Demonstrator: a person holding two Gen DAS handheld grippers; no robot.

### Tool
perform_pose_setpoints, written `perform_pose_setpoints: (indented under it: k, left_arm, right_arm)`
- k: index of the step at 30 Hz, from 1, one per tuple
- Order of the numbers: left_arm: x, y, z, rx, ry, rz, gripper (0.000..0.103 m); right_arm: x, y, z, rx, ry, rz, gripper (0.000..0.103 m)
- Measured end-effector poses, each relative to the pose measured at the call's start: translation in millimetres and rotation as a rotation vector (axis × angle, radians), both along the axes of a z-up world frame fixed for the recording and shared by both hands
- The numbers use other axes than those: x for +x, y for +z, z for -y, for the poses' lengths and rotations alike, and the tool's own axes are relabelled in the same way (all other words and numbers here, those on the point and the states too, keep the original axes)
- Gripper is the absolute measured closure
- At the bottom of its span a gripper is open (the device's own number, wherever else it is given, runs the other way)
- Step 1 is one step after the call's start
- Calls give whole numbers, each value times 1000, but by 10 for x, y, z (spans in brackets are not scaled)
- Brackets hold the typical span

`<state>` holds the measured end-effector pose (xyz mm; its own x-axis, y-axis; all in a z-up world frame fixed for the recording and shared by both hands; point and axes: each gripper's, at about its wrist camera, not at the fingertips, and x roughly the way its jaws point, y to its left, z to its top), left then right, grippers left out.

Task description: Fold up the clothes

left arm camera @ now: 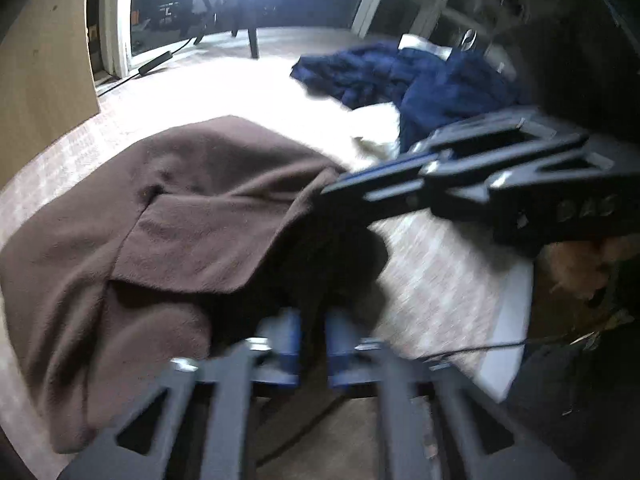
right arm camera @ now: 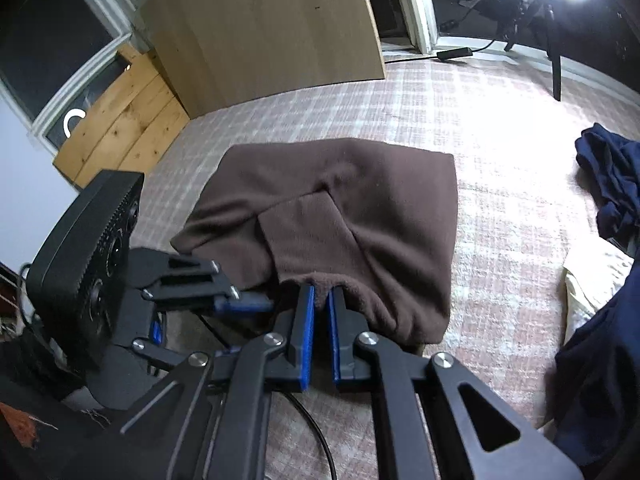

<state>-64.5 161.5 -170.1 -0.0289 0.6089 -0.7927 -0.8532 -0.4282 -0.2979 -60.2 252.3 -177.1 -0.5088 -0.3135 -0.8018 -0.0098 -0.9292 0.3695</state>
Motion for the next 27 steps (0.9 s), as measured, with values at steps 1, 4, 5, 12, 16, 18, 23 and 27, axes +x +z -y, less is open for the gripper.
perform_pose_setpoints:
  k: [1,4,5,12,16,18,23,27]
  left_arm:
    - [22,2,13,11,-17,0,101]
    - [128,-57,34,3,-79,-19,100]
    - [152,-82,55,-1,-90,-11,100]
    - [307,-27,280,-20,-106,25,100]
    - [320,210,678,-18,-25,2,95]
    - [237,286,902,-24,56,-7,92]
    - [-60,297,1352,-27,274,14,86]
    - [-271,183,1512,-39,403,43,85]
  right_arm:
    - [-4,3,-19,-12,-3,2,96]
    - [27,-26,-94,-52,-25,44,95]
    - [45,-44,-114,-63,-32,62,93]
    - [159,-255,57,-35,-11,173,76]
    - [103,-425,133,-44,-45,227,75]
    - [93,-475,101,-101,-83,257,75]
    - [102,-391,114,-109,-107,244,75]
    - [40,-416,93,-97,-131,230,75]
